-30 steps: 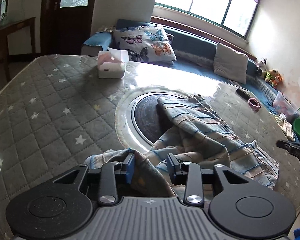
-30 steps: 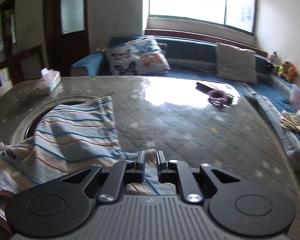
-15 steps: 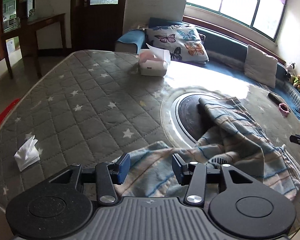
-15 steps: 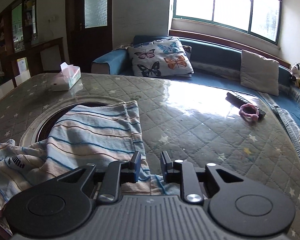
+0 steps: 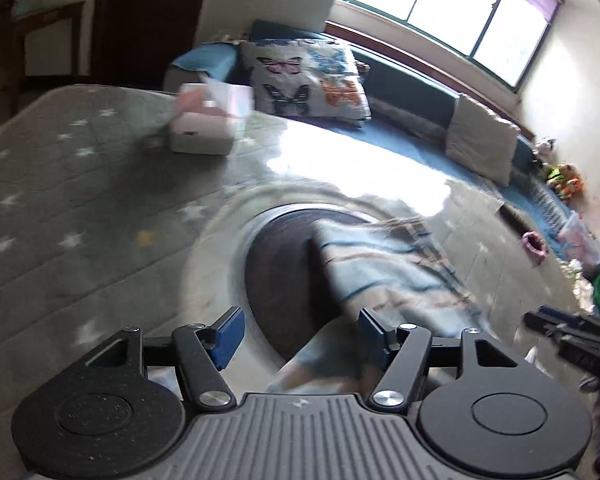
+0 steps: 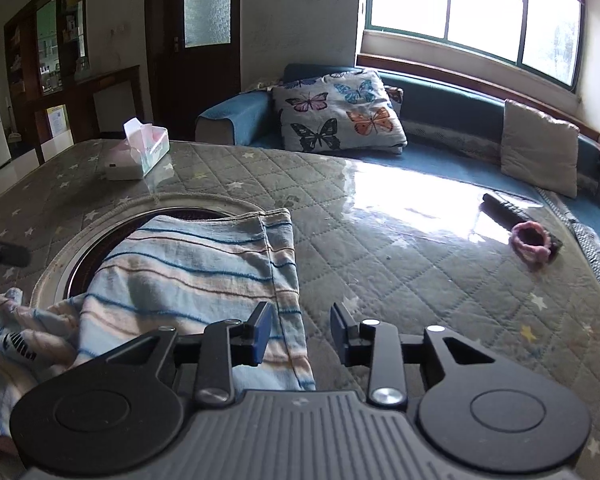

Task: Fold clothes

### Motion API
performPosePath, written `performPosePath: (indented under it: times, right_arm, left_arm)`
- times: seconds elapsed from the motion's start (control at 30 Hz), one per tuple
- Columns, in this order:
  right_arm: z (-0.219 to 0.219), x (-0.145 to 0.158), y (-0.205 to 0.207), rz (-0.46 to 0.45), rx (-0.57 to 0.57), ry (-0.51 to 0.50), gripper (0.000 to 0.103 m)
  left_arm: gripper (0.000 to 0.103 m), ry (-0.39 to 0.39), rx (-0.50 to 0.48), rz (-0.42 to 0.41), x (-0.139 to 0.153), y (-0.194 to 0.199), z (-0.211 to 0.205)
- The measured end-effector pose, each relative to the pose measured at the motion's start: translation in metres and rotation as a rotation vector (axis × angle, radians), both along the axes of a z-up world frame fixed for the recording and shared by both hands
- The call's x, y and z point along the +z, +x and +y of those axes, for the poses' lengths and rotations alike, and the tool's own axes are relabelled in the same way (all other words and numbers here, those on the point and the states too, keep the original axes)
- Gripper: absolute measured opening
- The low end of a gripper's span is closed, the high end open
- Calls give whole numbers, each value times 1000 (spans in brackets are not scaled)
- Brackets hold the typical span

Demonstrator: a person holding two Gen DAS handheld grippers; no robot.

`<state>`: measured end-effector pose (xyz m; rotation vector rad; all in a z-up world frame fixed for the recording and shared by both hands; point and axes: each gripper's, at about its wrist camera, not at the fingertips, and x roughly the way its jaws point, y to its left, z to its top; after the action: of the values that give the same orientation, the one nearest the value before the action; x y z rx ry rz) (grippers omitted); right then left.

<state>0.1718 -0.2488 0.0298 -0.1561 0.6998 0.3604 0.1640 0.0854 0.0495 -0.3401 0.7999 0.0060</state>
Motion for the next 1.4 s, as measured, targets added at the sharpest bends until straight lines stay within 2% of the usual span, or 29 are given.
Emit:
performPosePath:
  times: [0.2, 0.33, 0.43, 0.5, 0.6, 0.7, 0.93, 1.13, 1.17, 1.27, 1.4]
  right_arm:
    - [10, -18, 38, 43, -3, 11, 33]
    - [21, -28, 62, 55, 18, 18, 33]
    - [29, -36, 80, 69, 28, 40, 33]
    - [33, -41, 93, 79, 29, 59, 33]
    - [38, -47, 109, 85, 28, 78, 33]
    - [42, -52, 122, 88, 29, 86, 33]
    - [45, -60, 138, 97, 48, 92, 33]
    - [46, -65, 145, 83, 75, 78, 33]
    - [47, -65, 145, 77, 80, 73, 30]
    - [52, -66, 140, 57, 103, 59, 3]
    - [44, -54, 128, -7, 37, 20, 2]
  left_arm:
    - [66, -16, 0, 57, -24, 51, -12]
    - [65, -81, -4, 92, -40, 72, -9]
    - [53, -110, -21, 105, -48, 83, -10]
    - [35, -137, -39, 104, -50, 87, -11]
    - [19, -163, -62, 90, -51, 91, -12]
    - [10, -172, -78, 54, -47, 91, -13]
    - [8, -210, -148, -74, -22, 86, -24]
    - [8, -199, -215, -124, -10, 87, -45]
    - [8, -199, -223, -128, -10, 88, -49]
    - [8, -191, -252, -140, -8, 87, -60]
    - [8, -182, -296, -154, -7, 84, -75]
